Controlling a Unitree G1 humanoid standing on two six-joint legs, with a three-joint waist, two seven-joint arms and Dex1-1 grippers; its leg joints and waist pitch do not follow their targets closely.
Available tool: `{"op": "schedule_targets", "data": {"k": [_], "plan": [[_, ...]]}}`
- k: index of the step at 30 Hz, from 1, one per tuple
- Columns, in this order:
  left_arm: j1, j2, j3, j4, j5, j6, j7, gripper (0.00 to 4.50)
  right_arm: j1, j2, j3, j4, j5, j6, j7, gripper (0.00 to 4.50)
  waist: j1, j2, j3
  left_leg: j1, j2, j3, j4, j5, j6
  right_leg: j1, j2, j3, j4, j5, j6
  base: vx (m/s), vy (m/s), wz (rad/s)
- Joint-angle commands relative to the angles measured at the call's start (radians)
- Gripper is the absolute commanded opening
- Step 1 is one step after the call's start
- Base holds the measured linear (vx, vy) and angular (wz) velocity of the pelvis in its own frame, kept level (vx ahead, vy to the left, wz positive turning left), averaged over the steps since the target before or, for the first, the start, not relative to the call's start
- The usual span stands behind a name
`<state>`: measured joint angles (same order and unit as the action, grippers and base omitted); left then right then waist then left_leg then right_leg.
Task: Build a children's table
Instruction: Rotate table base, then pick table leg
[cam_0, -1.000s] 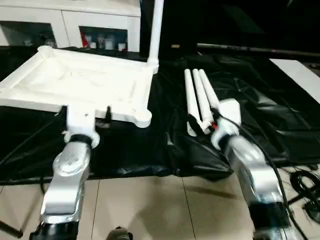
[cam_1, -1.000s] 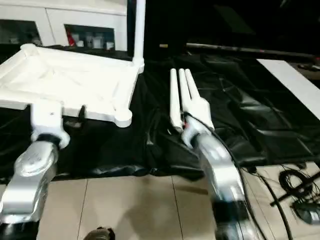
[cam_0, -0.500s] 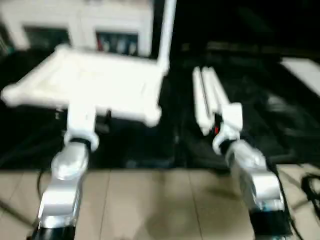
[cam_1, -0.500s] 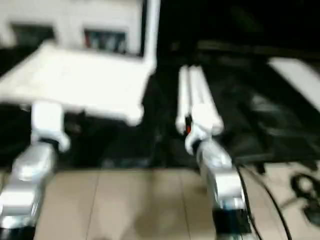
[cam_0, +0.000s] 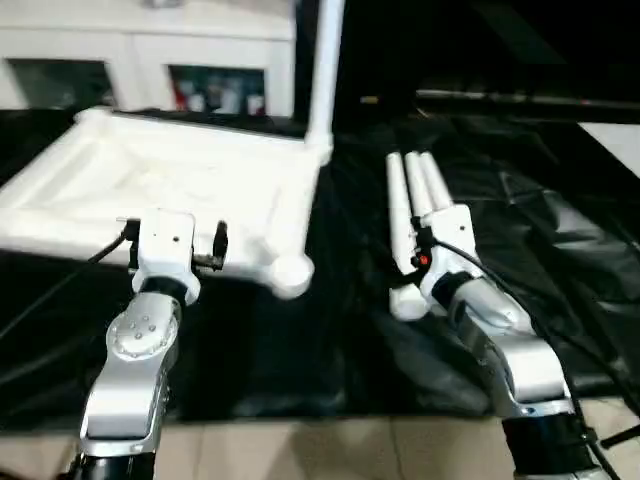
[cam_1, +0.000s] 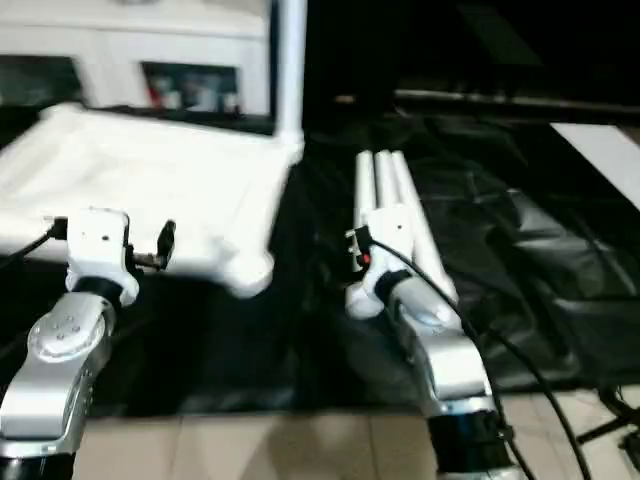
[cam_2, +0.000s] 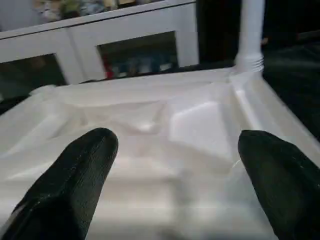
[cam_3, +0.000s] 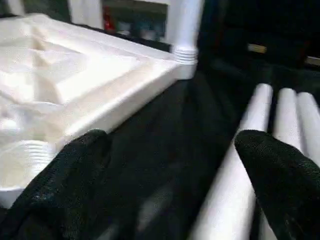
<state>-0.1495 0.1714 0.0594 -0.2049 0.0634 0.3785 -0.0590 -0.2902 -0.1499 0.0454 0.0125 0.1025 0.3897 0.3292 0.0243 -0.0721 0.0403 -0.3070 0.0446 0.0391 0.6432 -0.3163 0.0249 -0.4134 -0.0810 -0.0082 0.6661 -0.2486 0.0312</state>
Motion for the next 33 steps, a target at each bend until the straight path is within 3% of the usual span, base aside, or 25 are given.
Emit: {"op": "schedule_targets", "data": {"k": [1, 2, 3, 4, 5, 6, 7, 8, 9, 10, 11, 12, 13, 14, 15, 16, 18, 19, 20, 21, 22, 24, 27, 31, 33], "plan": [[0.010, -0.006, -0.018, -0.025, 0.001, 0.010, 0.004, 4.50, -0.012, -0.008, 0.003, 0.004, -0.002, 0.020, 0.020, 4.45, 0.041, -0.037, -0.043, -0.097, -0.024, 0.015, -0.009, -0.039, 0.279, 0.151, -0.095, 0.091, -0.155, -0.058, 0.093, 0.155, -0.049, 0.77], [0.014, -0.003, -0.015, -0.029, 0.003, 0.013, 0.005, 4.50, -0.013, -0.001, -0.001, 0.006, 0.012, 0.034, 0.024, 4.45, 0.059, -0.019, -0.044, -0.089, 0.015, 0.017, 0.106, -0.055, 0.166, 0.174, -0.202, 0.098, -0.202, -0.339, 0.041, 0.165, -0.045, 0.59], [0.018, 0.000, -0.013, -0.033, 0.005, 0.016, 0.005, 4.50, -0.015, 0.000, 0.001, 0.007, 0.014, 0.036, 0.026, 4.45, 0.057, -0.019, -0.046, -0.097, 0.029, 0.029, 0.101, -0.005, 0.044, 0.205, -0.142, 0.132, -0.178, -0.411, -0.163, 0.165, -0.045, 0.59], [0.025, 0.007, -0.004, -0.040, 0.001, 0.012, -0.002, 4.50, -0.019, 0.003, 0.006, 0.011, 0.004, 0.042, 0.009, 4.45, 0.081, 0.006, -0.039, -0.118, 0.059, 0.022, 0.084, 0.080, 0.019, 0.232, -0.152, 0.132, -0.171, -0.218, -0.321, 0.244, -0.057, 0.21], [0.027, 0.011, -0.001, -0.041, 0.000, 0.013, -0.006, 4.50, -0.023, 0.003, 0.008, 0.013, 0.000, 0.047, 0.000, 4.45, 0.089, 0.021, -0.040, -0.121, 0.083, 0.013, 0.071, 0.128, -0.001, 0.229, -0.160, 0.128, -0.164, -0.079, -0.380, 0.253, -0.007, 0.09], [0.028, 0.023, 0.003, -0.041, 0.003, 0.022, -0.013, 4.50, -0.030, 0.006, 0.009, 0.015, -0.006, 0.059, -0.018, 4.45, 0.092, 0.052, -0.039, -0.134, 0.121, 0.004, -0.005, 0.274, -0.022, 0.217, -0.109, 0.066, -0.124, 0.198, -0.402, 0.253, -0.007, 0.09], [0.029, 0.030, 0.007, -0.038, 0.000, 0.022, -0.022, 4.50, -0.035, 0.008, 0.007, 0.010, -0.005, 0.078, -0.027, 4.45, 0.093, 0.072, -0.057, -0.111, 0.130, 0.009, -0.057, 0.406, -0.018, 0.205, -0.046, 0.018, -0.078, 0.316, -0.346, 0.156, 0.041, 0.06], [0.029, 0.039, 0.008, -0.035, -0.005, 0.017, -0.034, 4.50, -0.042, 0.011, 0.000, 0.007, 0.001, 0.098, -0.033, 4.45, 0.059, 0.109, -0.089, 0.036, 0.183, -0.062, -0.028, 0.890, 0.095, 0.053, 0.059, -0.046, 0.038, 0.342, -0.173, 0.102, 0.041, -0.03], [0.028, 0.054, 0.008, -0.031, -0.024, 0.005, -0.068, 4.50, -0.058, 0.010, -0.019, 0.003, 0.031, 0.152, -0.028, 4.45, 0.052, 0.098, -0.100, 0.127, 0.240, -0.133, 0.022, 1.526, 0.143, -0.034, -0.003, 0.004, 0.026, 0.158, 0.005, 0.102, 0.041, -0.03], [0.027, 0.056, 0.008, -0.031, -0.028, 0.004, -0.075, 4.50, -0.061, 0.010, -0.024, 0.002, 0.040, 0.164, -0.026, 4.45, 0.069, 0.096, -0.091, 0.094, 0.185, -0.105, 0.030, 1.720, 0.079, -0.039, -0.008, 0.015, -0.003, 0.244, 0.076, 0.061, 0.059, -0.04], [0.024, 0.068, 0.007, -0.027, -0.050, 0.005, -0.114, 4.50, -0.078, 0.013, -0.046, 0.004, 0.058, 0.220, -0.034, 4.45, 0.079, 0.081, -0.082, 0.036, 0.109, -0.041, -0.004, 1.513, -0.010, -0.004, 0.026, 0.000, -0.054, 0.316, 0.057, -0.087, 0.089, 0.13], [0.022, 0.081, -0.001, -0.022, -0.058, 0.000, -0.143, 4.50, -0.093, 0.010, -0.057, 0.013, 0.050, 0.259, -0.057, 4.45, 0.079, 0.066, -0.076, 0.020, 0.080, -0.011, -0.013, 1.306, -0.051, 0.006, 0.026, 0.000, -0.083, 0.354, 0.028, -0.087, 0.089, 0.13], [0.018, 0.097, -0.010, -0.015, -0.066, -0.007, -0.170, 4.50, -0.110, 0.008, -0.068, 0.027, 0.035, 0.297, -0.084, 4.45, 0.074, 0.032, -0.064, -0.015, 0.054, 0.027, -0.027, 0.852, -0.073, 0.036, -0.007, 0.016, -0.093, 0.396, -0.030, -0.140, 0.055, 0.26], [0.018, 0.113, -0.019, -0.011, -0.067, -0.016, -0.190, 4.50, -0.122, 0.004, -0.078, 0.033, 0.021, 0.306, -0.104, 4.45, 0.080, 0.029, -0.058, -0.032, 0.059, 0.041, -0.037, 0.639, -0.060, 0.044, -0.027, 0.028, -0.100, 0.361, -0.057, -0.076, -0.011, 0.21], [0.018, 0.121, -0.025, -0.009, -0.068, -0.020, -0.201, 4.50, -0.127, 0.002, -0.084, 0.033, 0.013, 0.307, -0.115, 4.45, 0.082, 0.038, -0.058, -0.058, 0.084, 0.042, -0.066, 0.341, -0.054, 0.073, -0.058, 0.038, -0.105, 0.213, -0.117, -0.076, -0.011, 0.21], [0.017, 0.127, -0.026, -0.007, -0.077, -0.019, -0.216, 4.50, -0.135, 0.000, -0.093, 0.037, 0.008, 0.327, -0.130, 4.45, 0.083, 0.037, -0.052, -0.056, 0.107, 0.043, -0.086, 0.154, -0.071, 0.072, -0.066, 0.037, -0.111, 0.087, -0.159, -0.059, -0.056, 0.08], [0.008, 0.149, -0.033, -0.004, -0.101, -0.005, -0.263, 4.50, -0.163, -0.013, -0.109, 0.047, -0.019, 0.392, -0.172, 4.45, 0.073, 0.047, -0.041, -0.046, 0.125, 0.053, -0.107, -0.048, -0.095, 0.057, -0.056, 0.029, -0.116, -0.102, -0.195, -0.082, -0.070, 0.07], [0.008, 0.149, -0.033, -0.004, -0.101, -0.005, -0.263, 4.50, -0.163, -0.013, -0.109, 0.047, -0.019, 0.392, -0.172, 4.45, 0.064, 0.048, -0.037, -0.044, 0.136, 0.060, -0.117, -0.169, -0.113, 0.049, -0.053, 0.025, -0.123, -0.214, -0.184, -0.091, -0.058, 0.07], [0.003, 0.155, -0.036, -0.007, -0.111, 0.007, -0.279, 4.50, -0.173, -0.012, -0.114, 0.042, -0.018, 0.419, -0.179, 4.45, 0.059, 0.050, -0.034, -0.042, 0.140, 0.060, -0.119, -0.215, -0.122, 0.044, -0.054, 0.024, -0.125, -0.257, -0.174, -0.087, -0.050, 0.03], [-0.009, 0.167, -0.044, -0.010, -0.124, 0.016, -0.312, 4.50, -0.200, -0.013, -0.120, 0.032, -0.029, 0.506, -0.209, 4.45, 0.054, 0.048, -0.033, -0.041, 0.141, 0.064, -0.122, -0.262, -0.133, 0.039, -0.053, 0.023, -0.132, -0.323, -0.152, -0.087, -0.050, 0.03], [-0.010, 0.169, -0.045, -0.010, -0.125, 0.017, -0.317, 4.50, -0.204, -0.015, -0.120, 0.030, -0.030, 0.520, -0.212, 4.45, 0.052, 0.048, -0.035, -0.041, 0.143, 0.066, -0.122, -0.270, -0.141, 0.037, -0.053, 0.022, -0.134, -0.354, -0.134, -0.080, -0.046, 0.02], [-0.026, 0.181, -0.061, -0.011, -0.147, 0.035, -0.367, 4.50, -0.235, -0.032, -0.111, 0.024, -0.037, 0.638, -0.224, 4.45, 0.053, 0.045, -0.035, -0.043, 0.143, 0.066, -0.124, -0.261, -0.145, 0.035, -0.054, 0.023, -0.137, -0.377, -0.112, -0.072, -0.041, 0.01], [-0.030, 0.218, -0.103, -0.044, -0.184, 0.061, -0.457, 4.50, -0.266, -0.022, -0.150, 0.044, -0.024, 0.745, -0.251, 4.45, 0.054, 0.043, -0.034, -0.046, 0.145, 0.068, -0.125, -0.254, -0.153, 0.031, -0.055, 0.023, -0.140, -0.411, -0.098, -0.020, -0.013, 0.01], [-0.030, 0.254, -0.134, -0.096, -0.236, 0.095, -0.546, 4.50, -0.276, -0.020, -0.156, 0.098, 0.009, 0.831, -0.216, 4.45, 0.058, 0.044, -0.038, -0.046, 0.147, 0.074, -0.125, -0.226, -0.158, 0.026, -0.053, 0.024, -0.134, -0.367, -0.111, 0.000, 0.000, 0.00], [-0.030, 0.266, -0.142, -0.107, -0.238, 0.101, -0.566, 4.50, -0.279, -0.017, -0.144, 0.113, 0.010, 0.879, -0.209, 4.45, 0.058, 0.037, -0.041, -0.053, 0.149, 0.076, -0.125, -0.180, -0.157, 0.033, -0.052, 0.022, -0.128, -0.312, -0.123, 0.000, 0.000, 0.00]]}}
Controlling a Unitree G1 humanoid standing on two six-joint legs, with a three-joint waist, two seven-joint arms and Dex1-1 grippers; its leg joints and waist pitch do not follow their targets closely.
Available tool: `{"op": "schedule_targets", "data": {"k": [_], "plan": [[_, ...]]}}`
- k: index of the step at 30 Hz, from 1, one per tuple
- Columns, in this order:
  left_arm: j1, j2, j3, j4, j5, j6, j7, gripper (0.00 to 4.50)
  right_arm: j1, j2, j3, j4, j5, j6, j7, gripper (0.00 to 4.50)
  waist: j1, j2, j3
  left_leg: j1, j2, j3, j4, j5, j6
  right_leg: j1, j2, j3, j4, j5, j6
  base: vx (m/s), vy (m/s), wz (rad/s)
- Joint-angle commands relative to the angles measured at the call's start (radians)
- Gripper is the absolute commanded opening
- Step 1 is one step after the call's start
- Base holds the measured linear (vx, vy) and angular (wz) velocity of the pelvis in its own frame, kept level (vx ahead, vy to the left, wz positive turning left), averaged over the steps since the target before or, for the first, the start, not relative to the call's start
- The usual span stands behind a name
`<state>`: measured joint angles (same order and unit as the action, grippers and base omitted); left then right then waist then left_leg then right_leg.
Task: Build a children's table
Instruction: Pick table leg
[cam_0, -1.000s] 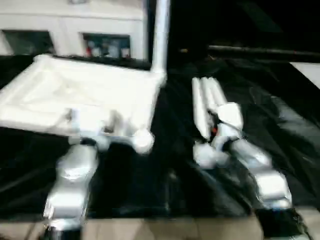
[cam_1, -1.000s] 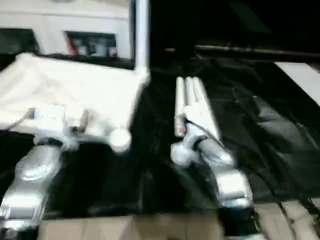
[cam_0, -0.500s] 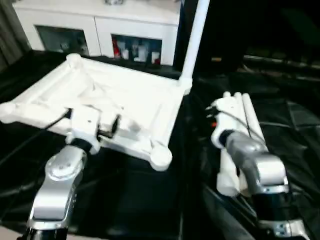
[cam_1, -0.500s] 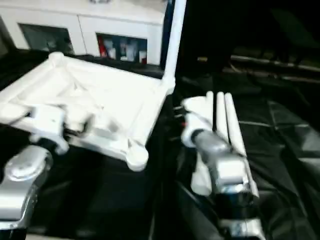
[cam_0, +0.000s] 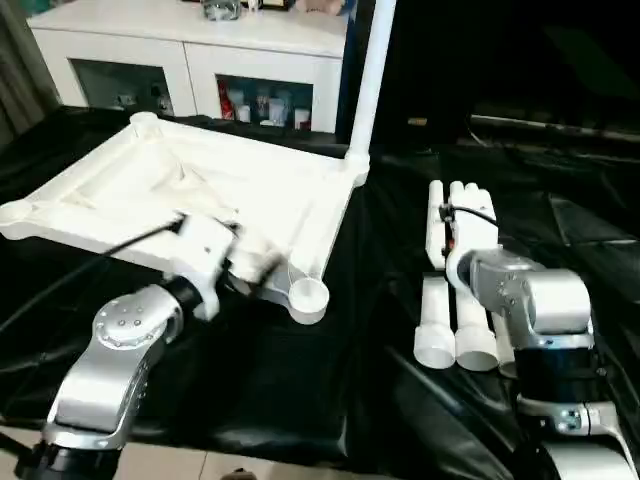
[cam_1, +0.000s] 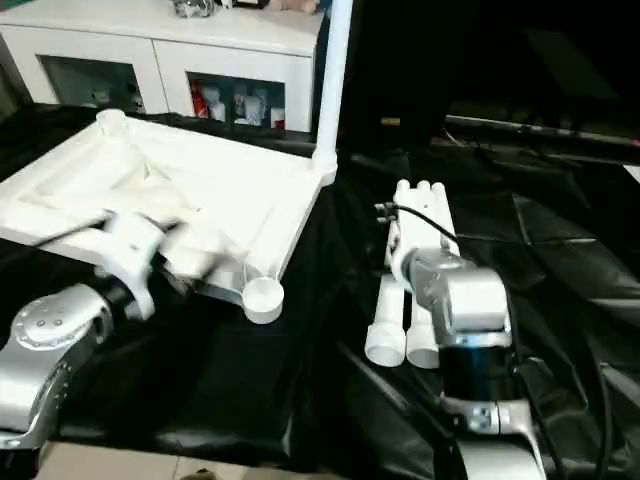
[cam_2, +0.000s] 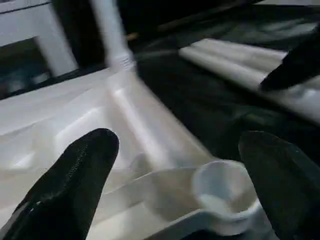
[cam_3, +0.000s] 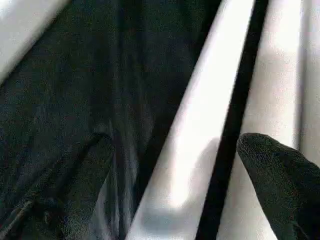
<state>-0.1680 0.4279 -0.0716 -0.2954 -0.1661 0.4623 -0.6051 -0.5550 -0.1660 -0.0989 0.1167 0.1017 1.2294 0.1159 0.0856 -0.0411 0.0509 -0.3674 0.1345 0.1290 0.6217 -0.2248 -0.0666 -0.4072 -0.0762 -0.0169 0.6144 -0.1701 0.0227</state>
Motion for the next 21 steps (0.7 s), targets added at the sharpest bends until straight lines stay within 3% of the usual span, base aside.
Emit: {"op": "schedule_targets", "data": {"k": [1, 5, 6, 7, 8, 12, 16, 21], "plan": [[-0.011, 0.012, -0.014, -0.019, -0.006, 0.014, -0.024, 4.50, -0.014, -0.004, 0.013, 0.012, 0.006, 0.050, 0.005, 4.45, -0.003, 0.006, -0.050, 0.005, 0.058, -0.012, -0.104, -0.251, -0.063, 0.028, -0.056, 0.031, -0.074, -0.371, -0.120, 0.000, 0.000, 0.00], [-0.009, 0.018, -0.023, -0.036, -0.019, 0.032, -0.030, 4.50, -0.020, 0.002, 0.011, 0.009, 0.014, 0.080, 0.006, 4.45, -0.001, 0.001, -0.053, 0.006, 0.063, -0.002, -0.103, -0.196, -0.066, 0.031, -0.053, 0.031, -0.066, -0.311, -0.131, 0.000, 0.000, 0.00], [-0.008, 0.020, -0.025, -0.040, -0.019, 0.034, -0.030, 4.50, -0.022, 0.004, 0.010, 0.014, 0.017, 0.084, 0.008, 4.45, 0.000, 0.005, -0.055, 0.006, 0.064, 0.001, -0.102, -0.177, -0.068, 0.032, -0.053, 0.030, -0.061, -0.279, -0.137, 0.000, 0.000, 0.00], [-0.007, 0.022, -0.026, -0.044, -0.020, 0.036, -0.030, 4.50, -0.025, 0.004, 0.008, 0.019, 0.019, 0.087, 0.010, 4.45, 0.000, -0.003, -0.057, 0.003, 0.065, 0.003, -0.101, -0.146, -0.066, 0.037, -0.052, 0.030, -0.056, -0.238, -0.143, 0.000, 0.000, 0.00], [-0.004, 0.024, -0.027, -0.053, -0.024, 0.043, -0.031, 4.50, -0.027, 0.005, 0.007, 0.030, 0.020, 0.085, 0.012, 4.45, 0.001, 0.000, -0.058, 0.004, 0.065, 0.004, -0.100, -0.131, -0.065, 0.037, -0.052, 0.029, -0.054, -0.216, -0.147, 0.000, 0.000, 0.00], [0.008, 0.031, -0.027, -0.083, -0.034, 0.059, -0.040, 4.50, -0.029, 0.009, 0.006, 0.057, 0.025, 0.094, 0.014, 4.45, 0.002, -0.007, -0.058, 0.007, 0.065, 0.012, -0.096, -0.075, -0.058, 0.040, -0.050, 0.029, -0.048, -0.134, -0.168, 0.000, 0.000, 0.00], [0.011, 0.034, -0.028, -0.098, -0.044, 0.071, -0.050, 4.50, -0.029, 0.014, 0.004, 0.062, 0.033, 0.108, 0.018, 4.10, 0.002, -0.009, -0.057, 0.010, 0.066, 0.015, -0.095, -0.070, -0.055, 0.040, -0.050, 0.029, -0.047, -0.124, -0.173, 0.000, 0.000, 0.00], [0.014, 0.044, -0.033, -0.116, -0.047, 0.080, -0.047, 4.50, -0.031, 0.027, -0.015, 0.077, 0.038, 0.116, 0.014, 3.62, 0.003, -0.014, -0.052, 0.013, 0.069, 0.016, -0.101, -0.120, -0.069, 0.038, -0.052, 0.030, -0.054, -0.201, -0.154, 0.000, 0.000, 0.00]]}}
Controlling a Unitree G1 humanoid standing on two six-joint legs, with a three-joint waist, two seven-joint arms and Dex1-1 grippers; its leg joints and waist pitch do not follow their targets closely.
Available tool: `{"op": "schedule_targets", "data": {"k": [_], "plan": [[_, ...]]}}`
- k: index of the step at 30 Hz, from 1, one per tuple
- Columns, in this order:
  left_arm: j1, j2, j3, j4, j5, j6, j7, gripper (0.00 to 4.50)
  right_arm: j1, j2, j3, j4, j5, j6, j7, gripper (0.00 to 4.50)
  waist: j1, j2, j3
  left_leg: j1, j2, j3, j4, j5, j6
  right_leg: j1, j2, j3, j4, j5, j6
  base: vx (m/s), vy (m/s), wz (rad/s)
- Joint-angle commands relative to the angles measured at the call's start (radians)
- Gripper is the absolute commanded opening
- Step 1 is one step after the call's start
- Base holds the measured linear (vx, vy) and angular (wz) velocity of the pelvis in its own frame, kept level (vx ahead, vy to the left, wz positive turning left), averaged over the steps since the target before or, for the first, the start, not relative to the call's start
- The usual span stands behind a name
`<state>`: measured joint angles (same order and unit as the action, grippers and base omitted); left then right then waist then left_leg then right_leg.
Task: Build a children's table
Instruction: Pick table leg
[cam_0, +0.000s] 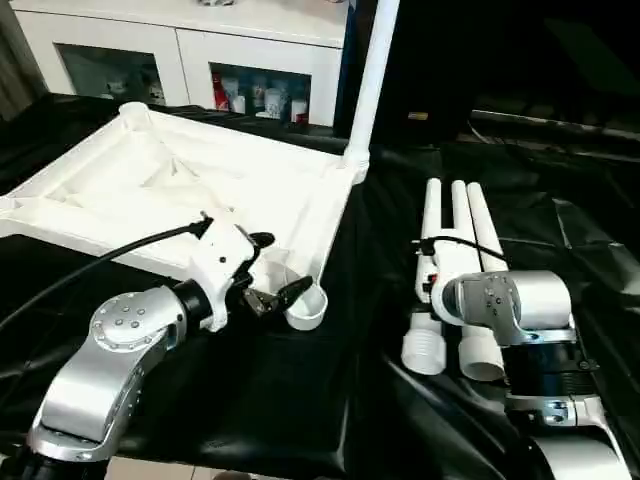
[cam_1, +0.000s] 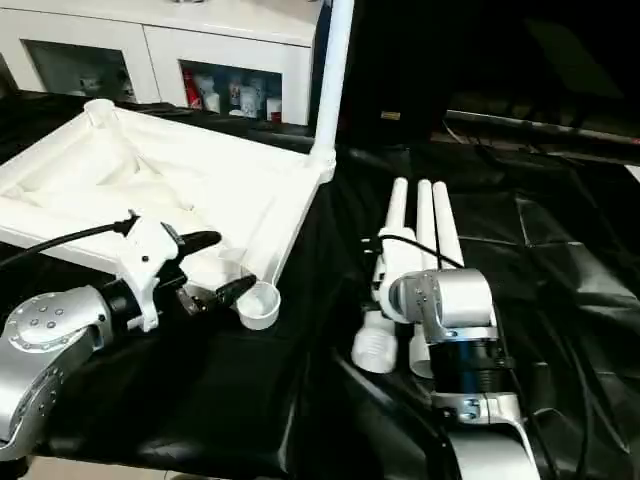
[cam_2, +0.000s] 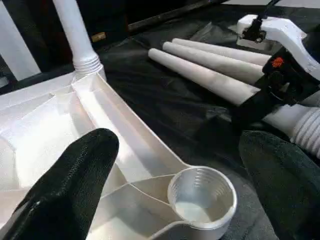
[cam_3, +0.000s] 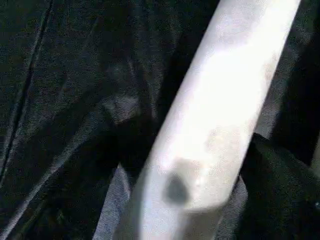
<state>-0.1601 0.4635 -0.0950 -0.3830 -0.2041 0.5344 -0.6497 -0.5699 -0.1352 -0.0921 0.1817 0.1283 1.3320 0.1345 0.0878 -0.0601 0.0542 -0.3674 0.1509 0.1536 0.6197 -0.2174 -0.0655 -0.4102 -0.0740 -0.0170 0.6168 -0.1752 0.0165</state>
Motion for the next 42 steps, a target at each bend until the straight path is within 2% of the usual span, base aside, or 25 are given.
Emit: {"op": "schedule_targets", "data": {"k": [1, 6, 7, 8, 18, 21, 22, 23, 24, 25, 26, 28, 29, 31, 32, 33, 34, 35, 36, 37, 38, 39, 40, 41, 42], "plan": [[0.007, 0.014, -0.010, -0.030, 0.000, 0.004, 0.002, 4.50, -0.018, -0.001, -0.025, 0.021, 0.011, 0.010, -0.006, 3.57, 0.001, 0.005, -0.054, 0.013, 0.053, -0.009, -0.100, -0.141, -0.074, 0.040, -0.054, 0.031, -0.058, -0.215, -0.143, 0.000, 0.000, 0.00], [0.008, 0.024, -0.009, -0.030, 0.010, 0.004, 0.004, 4.50, -0.022, 0.009, -0.045, 0.042, 0.011, 0.010, -0.019, 3.14, 0.000, 0.004, -0.053, 0.013, 0.052, -0.010, -0.101, -0.168, -0.084, 0.036, -0.054, 0.031, -0.062, -0.258, -0.123, 0.000, 0.000, 0.00], [0.007, 0.025, -0.009, -0.030, 0.010, 0.006, 0.005, 4.50, -0.021, 0.011, -0.049, 0.043, 0.010, 0.012, -0.021, 3.14, 0.000, 0.007, -0.053, 0.013, 0.052, -0.010, -0.101, -0.168, -0.086, 0.035, -0.054, 0.032, -0.061, -0.257, -0.122, 0.000, 0.000, 0.00], [0.005, 0.024, -0.009, -0.030, 0.009, 0.007, 0.005, 4.50, -0.021, 0.015, -0.059, 0.044, 0.010, 0.013, -0.026, 2.86, 0.000, 0.006, -0.053, 0.013, 0.052, -0.009, -0.101, -0.167, -0.088, 0.035, -0.053, 0.032, -0.061, -0.251, -0.121, 0.000, 0.000, 0.00], [0.000, 0.021, -0.005, -0.042, 0.003, 0.024, 0.023, 4.50, -0.024, 0.048, -0.140, 0.077, 0.010, -0.014, -0.075, 2.09, 0.001, 0.005, -0.054, 0.012, 0.051, -0.011, -0.103, -0.174, -0.092, 0.035, -0.054, 0.030, -0.060, -0.255, -0.120, 0.000, 0.000, 0.00], [0.003, 0.024, -0.002, -0.043, 0.001, 0.024, 0.022, 4.50, -0.025, 0.052, -0.149, 0.080, 0.011, -0.018, -0.081, 1.92, 0.000, 0.009, -0.053, 0.014, 0.051, -0.011, -0.104, -0.197, -0.098, 0.032, -0.053, 0.031, -0.062, -0.275, -0.115, 0.000, 0.000, 0.00], [0.003, 0.024, -0.001, -0.043, 0.002, 0.023, 0.022, 4.50, -0.025, 0.053, -0.150, 0.079, 0.011, -0.018, -0.081, 1.88, -0.001, 0.007, -0.053, 0.014, 0.052, -0.011, -0.105, -0.204, -0.099, 0.032, -0.053, 0.030, -0.063, -0.281, -0.112, 0.000, 0.000, 0.00], [0.002, 0.029, 0.006, -0.038, 0.004, 0.016, 0.022, 4.50, -0.031, 0.056, -0.161, 0.076, 0.009, -0.018, -0.089, 1.87, -0.002, 0.010, -0.053, 0.014, 0.052, -0.012, -0.105, -0.206, -0.100, 0.032, -0.053, 0.031, -0.063, -0.283, -0.112, 0.000, 0.000, 0.00], [0.002, 0.029, 0.006, -0.038, 0.004, 0.016, 0.022, 4.50, -0.031, 0.056, -0.161, 0.076, 0.009, -0.018, -0.089, 1.86, -0.002, 0.008, -0.053, 0.015, 0.051, -0.011, -0.104, -0.211, -0.100, 0.031, -0.053, 0.031, -0.064, -0.287, -0.110, 0.000, 0.000, 0.00], [-0.003, 0.032, 0.011, -0.032, 0.004, 0.013, 0.020, 4.50, -0.036, 0.060, -0.174, 0.070, 0.007, -0.025, -0.099, 1.85, -0.002, 0.015, -0.052, 0.015, 0.051, -0.012, -0.104, -0.214, -0.103, 0.030, -0.053, 0.032, -0.063, -0.289, -0.109, 0.000, 0.000, 0.00], [-0.010, 0.034, 0.014, -0.023, 0.009, 0.004, 0.022, 4.50, -0.040, 0.061, -0.187, 0.060, 0.006, -0.032, -0.107, 1.85, -0.003, 0.012, -0.052, 0.015, 0.051, -0.011, -0.104, -0.221, -0.103, 0.028, -0.052, 0.032, -0.066, -0.294, -0.108, 0.000, 0.000, 0.00], [-0.040, 0.031, 0.030, -0.002, 0.014, -0.006, 0.037, 4.50, -0.044, 0.090, -0.265, 0.029, 0.021, -0.117, -0.156, 1.85, -0.003, 0.011, -0.055, 0.016, 0.050, -0.010, -0.102, -0.213, -0.103, 0.028, -0.052, 0.032, -0.063, -0.281, -0.109, 0.000, 0.000, 0.00], [-0.040, 0.031, 0.030, -0.002, 0.014, -0.006, 0.037, 4.50, -0.044, 0.090, -0.265, 0.029, 0.021, -0.117, -0.156, 1.84, -0.003, 0.010, -0.056, 0.014, 0.050, -0.010, -0.103, -0.205, -0.103, 0.029, -0.052, 0.032, -0.062, -0.274, -0.109, 0.000, 0.000, 0.00], [-0.099, -0.010, 0.067, 0.049, 0.037, -0.018, 0.125, 4.50, -0.033, 0.120, -0.306, -0.009, 0.055, -0.252, -0.162, 1.84, -0.002, 0.019, -0.057, 0.014, 0.049, -0.009, -0.100, -0.198, -0.105, 0.029, -0.050, 0.031, -0.059, -0.249, -0.113, 0.000, 0.000, 0.00], [-0.099, -0.010, 0.067, 0.049, 0.037, -0.018, 0.125, 4.50, -0.033, 0.120, -0.306, -0.009, 0.055, -0.252, -0.162, 1.84, -0.004, 0.016, -0.056, 0.012, 0.050, -0.007, -0.102, -0.206, -0.103, 0.029, -0.050, 0.032, -0.062, -0.249, -0.111, 0.000, 0.000, 0.00], [-0.126, -0.032, 0.086, 0.077, 0.054, -0.025, 0.176, 4.50, -0.027, 0.134, -0.320, -0.026, 0.074, -0.309, -0.154, 1.84, -0.002, 0.017, -0.058, 0.013, 0.050, -0.008, -0.099, -0.199, -0.098, 0.032, -0.051, 0.031, -0.060, -0.238, -0.111, 0.000, 0.000, 0.00], [-0.126, -0.032, 0.086, 0.077, 0.054, -0.025, 0.176, 4.50, -0.027, 0.134, -0.320, -0.026, 0.074, -0.309, -0.154, 1.84, -0.004, 0.016, -0.058, 0.010, 0.051, -0.009, -0.100, -0.188, -0.093, 0.035, -0.053, 0.031, -0.059, -0.230, -0.113, 0.000, 0.000, 0.00], [-0.173, -0.067, 0.119, 0.122, 0.059, -0.027, 0.243, 4.50, -0.016, 0.144, -0.332, -0.063, 0.116, -0.406, -0.100, 1.84, -0.002, 0.019, -0.058, 0.011, 0.050, -0.009, -0.099, -0.184, -0.091, 0.035, -0.052, 0.031, -0.059, -0.225, -0.114, 0.000, 0.000, 0.00], [-0.216, -0.101, 0.148, 0.147, 0.027, 0.010, 0.272, 4.50, -0.012, 0.148, -0.349, -0.097, 0.169, -0.474, -0.024, 1.84, -0.003, 0.015, -0.057, 0.010, 0.051, -0.008, -0.098, -0.199, -0.086, 0.033, -0.052, 0.032, -0.061, -0.236, -0.113, 0.000, 0.000, 0.00], [-0.216, -0.101, 0.148, 0.147, 0.027, 0.010, 0.272, 4.50, -0.012, 0.148, -0.349, -0.097, 0.169, -0.474, -0.024, 1.84, -0.001, 0.015, -0.061, 0.012, 0.050, -0.006, -0.096, -0.203, -0.080, 0.036, -0.054, 0.032, -0.059, -0.229, -0.119, 0.000, 0.000, 0.00], [-0.248, -0.127, 0.168, 0.157, -0.004, 0.045, 0.286, 4.50, -0.011, 0.143, -0.360, -0.118, 0.215, -0.509, 0.051, 1.84, -0.002, 0.013, -0.060, 0.006, 0.051, -0.008, -0.095, -0.173, -0.061, 0.040, -0.053, 0.030, -0.056, -0.191, -0.135, 0.000, 0.000, 0.00], [-0.248, -0.127, 0.168, 0.157, -0.004, 0.045, 0.286, 4.50, -0.011, 0.143, -0.360, -0.118, 0.215, -0.509, 0.051, 1.84, 0.002, 0.014, -0.061, 0.007, 0.053, -0.009, -0.095, -0.159, -0.057, 0.040, -0.055, 0.030, -0.056, -0.181, -0.139, 0.000, 0.000, 0.00], [-0.273, -0.147, 0.177, 0.161, -0.016, 0.043, 0.302, 4.50, -0.008, 0.135, -0.359, -0.144, 0.249, -0.528, 0.121, 1.84, 0.000, 0.013, -0.059, 0.002, 0.051, -0.009, -0.095, -0.135, -0.050, 0.042, -0.053, 0.029, -0.054, -0.168, -0.145, 0.000, 0.000, 0.00], [-0.322, -0.193, 0.196, 0.152, -0.084, 0.091, 0.308, 4.50, -0.006, 0.125, -0.371, -0.189, 0.314, -0.517, 0.221, 1.84, 0.004, 0.007, -0.062, 0.009, 0.051, -0.003, -0.088, -0.141, -0.040, 0.041, -0.052, 0.031, -0.051, -0.159, -0.160, 0.000, 0.000, 0.00], [-0.338, -0.209, 0.203, 0.150, -0.108, 0.103, 0.310, 4.50, -0.004, 0.124, -0.375, -0.203, 0.335, -0.514, 0.248, 1.84, 0.009, 0.010, -0.065, 0.012, 0.053, -0.005, -0.086, -0.123, -0.033, 0.041, -0.053, 0.029, -0.050, -0.135, -0.171, 0.000, 0.000, 0.00]]}}
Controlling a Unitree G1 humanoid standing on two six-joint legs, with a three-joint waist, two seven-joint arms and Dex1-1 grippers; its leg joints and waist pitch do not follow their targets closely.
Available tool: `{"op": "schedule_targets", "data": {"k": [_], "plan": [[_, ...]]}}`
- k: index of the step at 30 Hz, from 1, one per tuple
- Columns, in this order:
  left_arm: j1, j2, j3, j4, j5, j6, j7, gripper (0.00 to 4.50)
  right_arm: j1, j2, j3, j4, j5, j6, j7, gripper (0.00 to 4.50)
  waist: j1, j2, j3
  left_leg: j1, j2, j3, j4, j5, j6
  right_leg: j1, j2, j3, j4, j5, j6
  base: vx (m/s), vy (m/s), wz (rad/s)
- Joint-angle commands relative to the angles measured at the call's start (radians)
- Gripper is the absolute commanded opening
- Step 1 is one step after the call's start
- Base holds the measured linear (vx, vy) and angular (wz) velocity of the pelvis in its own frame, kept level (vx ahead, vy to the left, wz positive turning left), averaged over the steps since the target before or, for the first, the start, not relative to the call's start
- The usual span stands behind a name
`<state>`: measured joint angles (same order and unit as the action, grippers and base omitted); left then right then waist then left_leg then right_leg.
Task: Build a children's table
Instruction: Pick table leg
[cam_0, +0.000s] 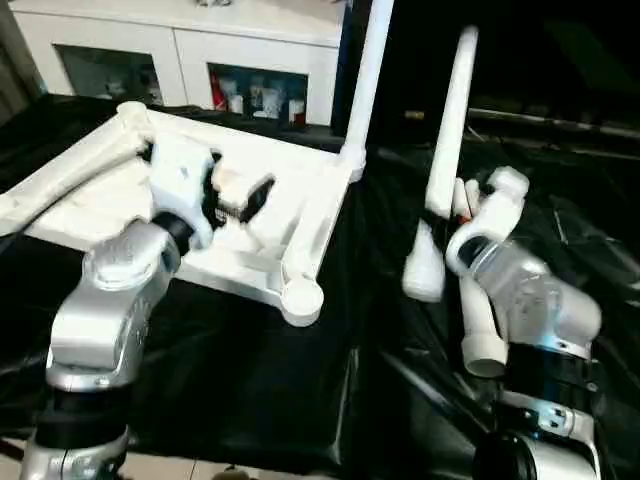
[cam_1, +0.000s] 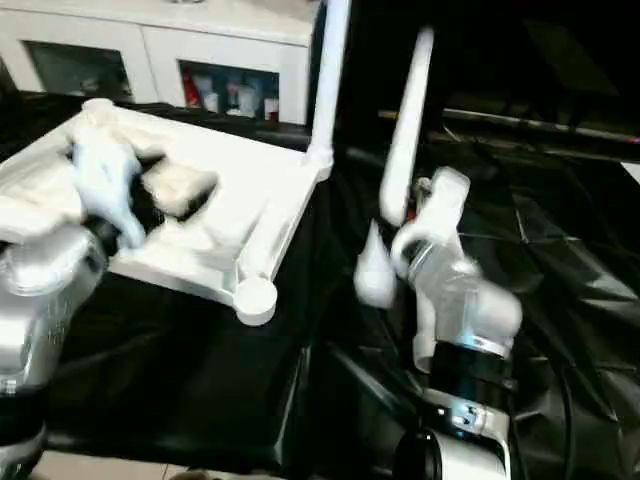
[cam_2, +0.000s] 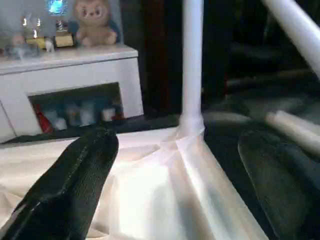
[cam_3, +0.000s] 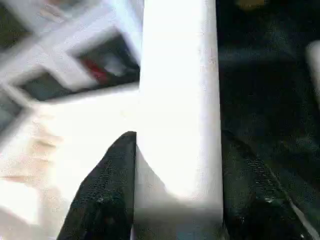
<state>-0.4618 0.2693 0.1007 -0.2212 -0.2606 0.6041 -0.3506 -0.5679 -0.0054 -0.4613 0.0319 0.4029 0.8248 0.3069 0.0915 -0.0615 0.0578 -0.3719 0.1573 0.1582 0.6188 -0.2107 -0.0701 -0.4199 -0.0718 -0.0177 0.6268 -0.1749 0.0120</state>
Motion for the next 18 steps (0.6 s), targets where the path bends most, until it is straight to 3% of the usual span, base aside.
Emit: {"op": "schedule_targets", "data": {"k": [1, 2, 3, 4, 6, 7, 8, 12, 13, 14, 15, 17, 18], "plan": [[-0.058, -0.036, 0.015, -0.016, -0.082, 0.050, 0.013, 4.50, -0.004, -0.008, -0.012, -0.073, 0.090, -0.003, 0.113, 1.84, 0.005, 0.010, -0.069, 0.015, 0.047, -0.008, -0.085, -0.112, -0.018, 0.050, -0.054, 0.029, -0.059, -0.110, -0.177, 0.000, 0.000, 0.00], [-0.058, -0.036, 0.015, -0.016, -0.082, 0.050, 0.013, 4.50, -0.004, -0.008, -0.012, -0.073, 0.090, -0.003, 0.113, 1.84, 0.008, 0.009, -0.067, 0.011, 0.047, -0.008, -0.084, -0.100, -0.004, 0.051, -0.054, 0.028, -0.059, -0.084, -0.194, 0.000, 0.000, 0.00], [-0.114, -0.090, 0.026, -0.019, -0.169, 0.091, 0.001, 4.50, -0.001, -0.009, -0.027, -0.118, 0.167, 0.013, 0.192, 1.84, 0.008, -0.001, -0.065, 0.007, 0.045, -0.006, -0.085, -0.101, 0.004, 0.056, -0.055, 0.028, -0.057, -0.097, -0.201, 0.000, 0.000, 0.00], [-0.131, -0.107, 0.028, -0.019, -0.194, 0.100, -0.003, 4.50, -0.001, -0.008, -0.032, -0.130, 0.195, 0.021, 0.212, 1.84, 0.014, -0.003, -0.065, 0.011, 0.047, -0.005, -0.082, -0.108, 0.012, 0.052, -0.059, 0.028, -0.060, -0.118, -0.212, 0.000, 0.000, 0.00], [-0.150, -0.127, 0.028, -0.016, -0.220, 0.104, -0.008, 4.50, -0.002, -0.006, -0.037, -0.145, 0.232, 0.030, 0.235, 1.84, 0.016, -0.003, -0.061, 0.009, 0.050, -0.007, -0.086, -0.113, 0.017, 0.052, -0.058, 0.026, -0.066, -0.152, -0.209, 0.000, 0.000, 0.00], [-0.200, -0.173, 0.043, 0.003, -0.271, 0.129, -0.007, 4.50, 0.006, -0.015, -0.011, -0.174, 0.310, 0.053, 0.292, 1.84, 0.014, -0.014, -0.060, 0.009, 0.051, -0.006, -0.086, -0.122, 0.017, 0.051, -0.058, 0.025, -0.069, -0.172, -0.203, 0.000, 0.000, 0.00], [-0.200, -0.173, 0.043, 0.003, -0.271, 0.129, -0.007, 4.50, 0.006, -0.015, -0.011, -0.174, 0.310, 0.053, 0.292, 1.84, 0.020, -0.010, -0.062, 0.009, 0.050, -0.008, -0.085, -0.121, 0.015, 0.055, -0.062, 0.026, -0.068, -0.191, -0.195, 0.000, 0.000, 0.00], [-0.260, -0.220, 0.081, 0.030, -0.349, 0.184, 0.014, 4.50, 0.028, -0.041, 0.044, -0.192, 0.357, 0.079, 0.372, 1.84, 0.016, -0.028, -0.058, 0.003, 0.049, -0.005, -0.086, -0.122, 0.002, 0.054, -0.061, 0.025, -0.076, -0.256, -0.164, 0.000, 0.000, 0.00], [-0.277, -0.231, 0.092, 0.042, -0.364, 0.206, 0.024, 4.50, 0.038, -0.050, 0.066, -0.195, 0.358, 0.084, 0.399, 1.84, 0.020, -0.024, -0.058, 0.006, 0.050, -0.007, -0.086, -0.125, 0.000, 0.053, -0.063, 0.025, -0.077, -0.266, -0.160, 0.000, 0.000, 0.00], [-0.296, -0.244, 0.108, 0.057, -0.398, 0.240, 0.042, 4.50, 0.049, -0.058, 0.093, -0.198, 0.366, 0.097, 0.431, 1.84, 0.022, -0.032, -0.057, 0.007, 0.051, -0.005, -0.085, -0.122, 0.003, 0.051, -0.064, 0.024, -0.080, -0.282, -0.153, 0.000, 0.000, 0.00], [-0.299, -0.248, 0.114, 0.061, -0.410, 0.250, 0.046, 4.50, 0.050, -0.060, 0.100, -0.199, 0.368, 0.103, 0.436, 1.84, 0.025, -0.028, -0.058, 0.006, 0.051, -0.005, -0.084, -0.110, 0.000, 0.050, -0.064, 0.025, -0.079, -0.273, -0.150, 0.000, 0.000, 0.00], [-0.297, -0.246, 0.103, 0.058, -0.420, 0.264, 0.043, 4.50, 0.068, -0.083, 0.160, -0.200, 0.326, 0.076, 0.449, 1.84, 0.026, -0.029, -0.059, 0.007, 0.055, -0.006, -0.086, -0.101, -0.007, 0.049, -0.064, 0.022, -0.079, -0.262, -0.145, 0.000, 0.000, 0.00], [-0.297, -0.246, 0.103, 0.058, -0.420, 0.264, 0.043, 4.50, 0.068, -0.083, 0.160, -0.200, 0.326, 0.076, 0.449, 1.84, 0.026, -0.029, -0.059, 0.007, 0.055, -0.006, -0.086, -0.101, -0.007, 0.049, -0.064, 0.022, -0.079, -0.262, -0.145, 0.000, 0.000, 0.00]]}}
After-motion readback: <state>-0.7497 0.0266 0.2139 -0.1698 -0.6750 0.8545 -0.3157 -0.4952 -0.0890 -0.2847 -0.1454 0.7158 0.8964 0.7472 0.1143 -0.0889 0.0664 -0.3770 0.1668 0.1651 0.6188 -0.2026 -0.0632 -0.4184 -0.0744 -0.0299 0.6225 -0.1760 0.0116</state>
